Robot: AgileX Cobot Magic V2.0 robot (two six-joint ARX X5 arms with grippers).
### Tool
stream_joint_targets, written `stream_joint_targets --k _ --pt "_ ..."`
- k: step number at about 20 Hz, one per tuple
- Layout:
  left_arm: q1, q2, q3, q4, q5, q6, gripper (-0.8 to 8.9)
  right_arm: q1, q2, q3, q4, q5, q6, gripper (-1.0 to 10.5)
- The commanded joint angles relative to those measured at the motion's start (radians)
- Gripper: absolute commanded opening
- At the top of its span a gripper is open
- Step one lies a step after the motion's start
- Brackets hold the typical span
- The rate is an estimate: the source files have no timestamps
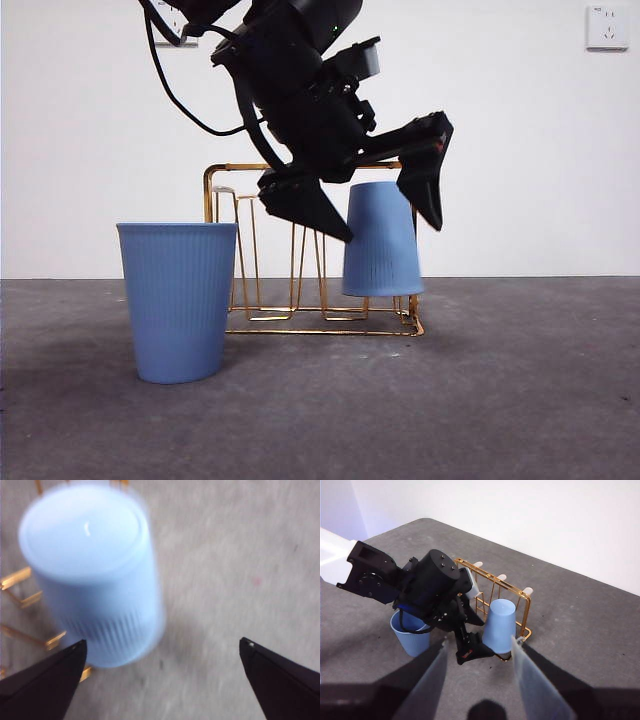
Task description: Pick up cup 1,put cup 1 in the cup rack,pick up cup 2,put cup 2 in the cup rack
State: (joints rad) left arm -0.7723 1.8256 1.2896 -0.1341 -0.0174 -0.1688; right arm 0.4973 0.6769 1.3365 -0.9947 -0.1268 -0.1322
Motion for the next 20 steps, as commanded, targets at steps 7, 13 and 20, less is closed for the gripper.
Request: stream_joint_targets --k 7,13,20 --pt "0.002 0.0 -0.009 -0.026 0.01 -0.016 5.34 0.0 0.001 -0.006 0.002 0.004 -0.01 2.2" --pt "0.001 -0.004 -0.009 -0.148 0.016 -0.021 5.34 0.0 0.001 -0.006 0.0 0.003 -0.01 2.2" --pt "-0.011 -0.057 -0.009 -0.183 0.018 -0.022 5.34 0.0 0.006 -0.006 -0.001 0.004 -0.002 2.2"
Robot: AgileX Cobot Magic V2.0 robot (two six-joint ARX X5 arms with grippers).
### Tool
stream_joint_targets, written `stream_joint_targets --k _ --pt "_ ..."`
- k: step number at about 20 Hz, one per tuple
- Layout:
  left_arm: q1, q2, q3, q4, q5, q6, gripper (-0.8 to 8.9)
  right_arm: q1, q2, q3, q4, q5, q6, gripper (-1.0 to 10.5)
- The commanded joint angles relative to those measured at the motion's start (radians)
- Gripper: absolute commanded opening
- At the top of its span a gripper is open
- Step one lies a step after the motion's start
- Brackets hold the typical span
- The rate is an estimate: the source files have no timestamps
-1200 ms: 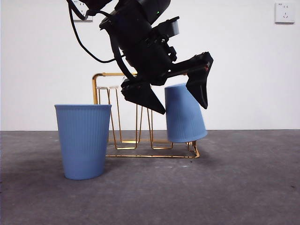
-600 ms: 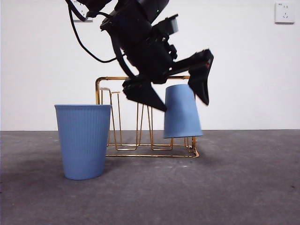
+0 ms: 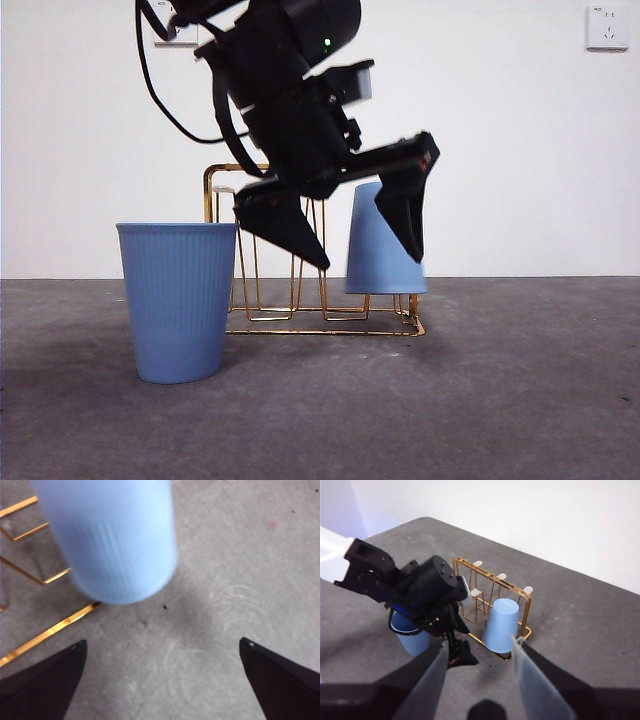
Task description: Pick up cup 1,put cup 1 in the cup rack,pick up cup 2,put cup 2 in the cup rack
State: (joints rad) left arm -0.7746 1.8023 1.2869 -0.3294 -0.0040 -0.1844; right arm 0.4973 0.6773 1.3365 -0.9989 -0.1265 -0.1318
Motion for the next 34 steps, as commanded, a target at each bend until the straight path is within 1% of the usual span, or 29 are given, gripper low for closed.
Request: stream_joint_targets --k 1,6,11,13,19,21,23,24,27,28,31,32,34 --pt "-0.011 -0.047 -0.006 0.017 0.006 -0.006 5.34 0.0 0.008 -0.006 0.003 0.003 -0.001 2.2" --pt "-0.018 -0.149 -0.006 0.0 0.048 -0.007 5.34 0.0 0.04 -0.006 0.0 -0.002 0.016 2.2" --pt "-0.019 -0.307 -0.006 -0.078 0.055 0.004 5.34 0.0 0.112 -0.006 0.016 -0.064 0.031 2.2" --pt "-0.018 -0.377 -0.006 -0.11 0.051 0.008 5.34 0.0 0.15 -0.006 0.032 -0.095 0.053 2.2" --pt "0.006 -0.616 -0.006 -0.248 -0.042 0.033 5.34 0.001 0.314 -0.006 0.143 -0.235 0.133 2.2" --pt "0.012 -0.688 -0.006 -0.297 -0.074 0.04 5.34 0.003 0.377 -0.006 0.184 -0.269 0.157 2.2" --pt "0.021 -0.791 -0.006 -0.381 -0.116 0.052 5.34 0.027 0.476 -0.006 0.245 -0.291 0.197 2.2" --pt "0.025 -0.837 -0.006 -0.422 -0.141 0.055 5.34 0.051 0.527 -0.006 0.278 -0.291 0.211 2.2" --pt "0.028 -0.959 -0.006 -0.521 -0.211 0.055 5.34 0.121 0.678 -0.006 0.374 -0.28 0.212 2.3" --pt "0.028 -0.987 -0.006 -0.545 -0.225 0.055 5.34 0.142 0.719 -0.006 0.398 -0.264 0.212 2.3" --pt "0.028 -1.068 -0.006 -0.626 -0.259 0.041 5.34 0.208 0.847 -0.003 0.44 -0.147 0.219 2.3" --pt "0.028 -1.086 -0.006 -0.651 -0.259 0.037 5.34 0.218 0.879 -0.002 0.451 -0.13 0.219 2.3" --pt "0.028 -1.118 -0.006 -0.693 -0.259 0.027 5.34 0.237 0.939 0.002 0.475 -0.123 0.229 2.3"
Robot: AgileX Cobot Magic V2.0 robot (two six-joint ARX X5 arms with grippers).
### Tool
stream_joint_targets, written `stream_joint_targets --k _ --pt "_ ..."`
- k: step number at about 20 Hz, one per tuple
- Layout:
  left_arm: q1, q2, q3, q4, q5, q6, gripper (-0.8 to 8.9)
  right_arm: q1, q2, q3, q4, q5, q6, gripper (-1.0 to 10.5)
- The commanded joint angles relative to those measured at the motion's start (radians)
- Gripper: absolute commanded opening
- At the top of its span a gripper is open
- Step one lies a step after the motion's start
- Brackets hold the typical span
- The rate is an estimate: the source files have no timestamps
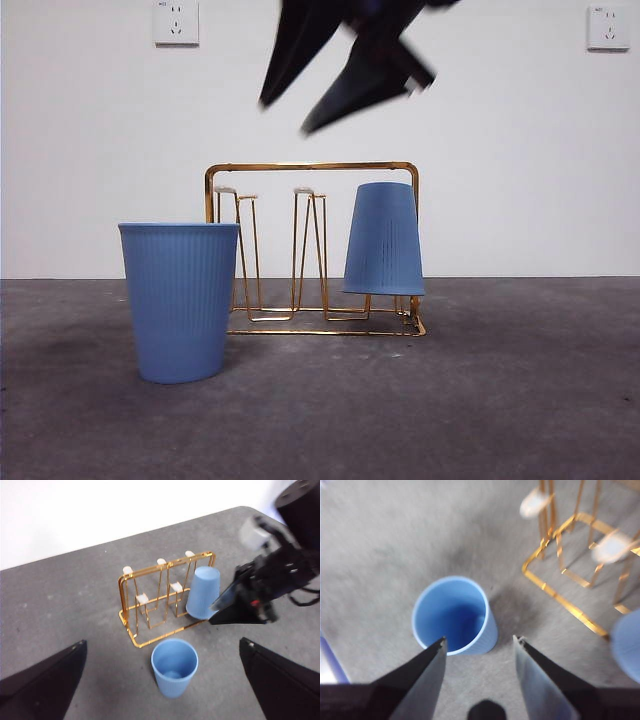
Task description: Pick up cup 1,put cup 1 in the cup rack,pick up cup 2,put cup 2 in the cup rack
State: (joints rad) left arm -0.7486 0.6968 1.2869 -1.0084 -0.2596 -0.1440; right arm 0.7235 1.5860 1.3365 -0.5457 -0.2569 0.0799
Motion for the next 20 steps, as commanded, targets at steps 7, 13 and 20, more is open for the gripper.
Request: stream_joint_targets --k 7,13,20 --pt "0.002 -0.045 -0.006 -0.076 -0.003 -0.013 5.34 0.059 0.139 0.008 0.128 0.069 0.063 2.3" --pt "0.002 -0.045 -0.006 -0.076 -0.003 -0.011 5.34 0.063 0.244 0.107 0.078 0.092 0.071 2.3" --pt "0.002 -0.045 -0.006 -0.075 -0.003 -0.009 5.34 0.083 0.353 0.19 -0.029 0.093 0.066 2.3"
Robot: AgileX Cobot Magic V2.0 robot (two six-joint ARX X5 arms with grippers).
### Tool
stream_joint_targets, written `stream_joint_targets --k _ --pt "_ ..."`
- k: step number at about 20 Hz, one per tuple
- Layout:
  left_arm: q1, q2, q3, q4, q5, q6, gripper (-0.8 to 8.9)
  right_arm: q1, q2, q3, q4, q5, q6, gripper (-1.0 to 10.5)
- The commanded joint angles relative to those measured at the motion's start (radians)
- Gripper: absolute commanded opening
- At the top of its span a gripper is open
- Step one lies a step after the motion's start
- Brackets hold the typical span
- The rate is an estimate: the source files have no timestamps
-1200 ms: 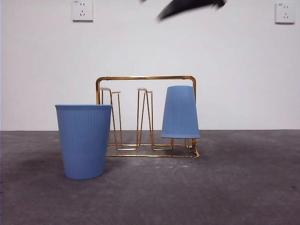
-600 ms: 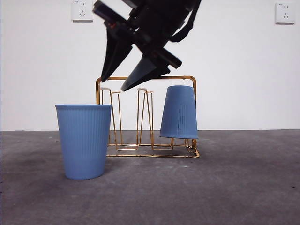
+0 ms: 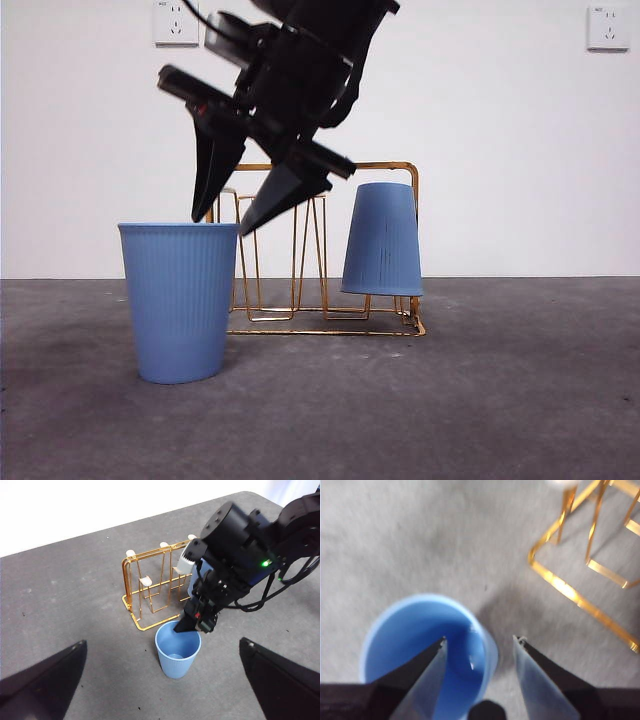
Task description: Pick up cup 1,put cup 1 in the cup rack,pick up cup 2,put cup 2 in the cup rack
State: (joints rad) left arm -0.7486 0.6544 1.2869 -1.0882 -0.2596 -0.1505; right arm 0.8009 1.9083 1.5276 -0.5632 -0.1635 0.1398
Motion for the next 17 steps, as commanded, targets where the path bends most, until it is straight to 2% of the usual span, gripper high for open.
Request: stream_joint_targets --k 1,3,4,5,6,8,12,15,17 --pt "0.002 -0.003 -0.006 0.005 -0.003 -0.003 5.34 0.005 0.044 0.0 -0.019 -0.001 0.006 2.2" --pt "0.002 -0.003 -0.006 0.005 -0.002 -0.003 5.34 0.005 0.058 -0.001 -0.026 0.0 0.006 2.2" --pt "0.002 -0.003 -0.006 0.006 -0.002 -0.004 5.34 0.005 0.06 -0.001 -0.024 0.0 0.006 1.7" --pt "0.002 -0.003 -0.006 0.009 -0.002 -0.007 5.34 0.005 0.06 -0.001 -0.021 0.0 0.006 0.5" --pt "0.002 -0.003 -0.006 0.018 0.0 -0.007 5.34 0.005 0.06 -0.001 -0.016 0.0 0.006 -0.2" --pt "0.002 -0.003 -0.006 0.052 0.029 -0.019 5.34 0.005 0.06 -0.001 -0.021 0.0 0.007 -0.1" --pt "0.002 -0.003 -0.006 0.2 0.152 -0.049 5.34 0.005 0.033 -0.001 -0.018 0.0 0.007 -0.1" --pt "0.002 -0.003 -0.006 0.319 0.221 -0.086 5.34 0.005 -0.102 0.0 0.029 0.016 0.006 -0.1" --pt "0.002 -0.003 -0.006 0.443 0.267 -0.114 5.34 0.005 -0.256 0.0 0.064 0.057 0.006 -0.1"
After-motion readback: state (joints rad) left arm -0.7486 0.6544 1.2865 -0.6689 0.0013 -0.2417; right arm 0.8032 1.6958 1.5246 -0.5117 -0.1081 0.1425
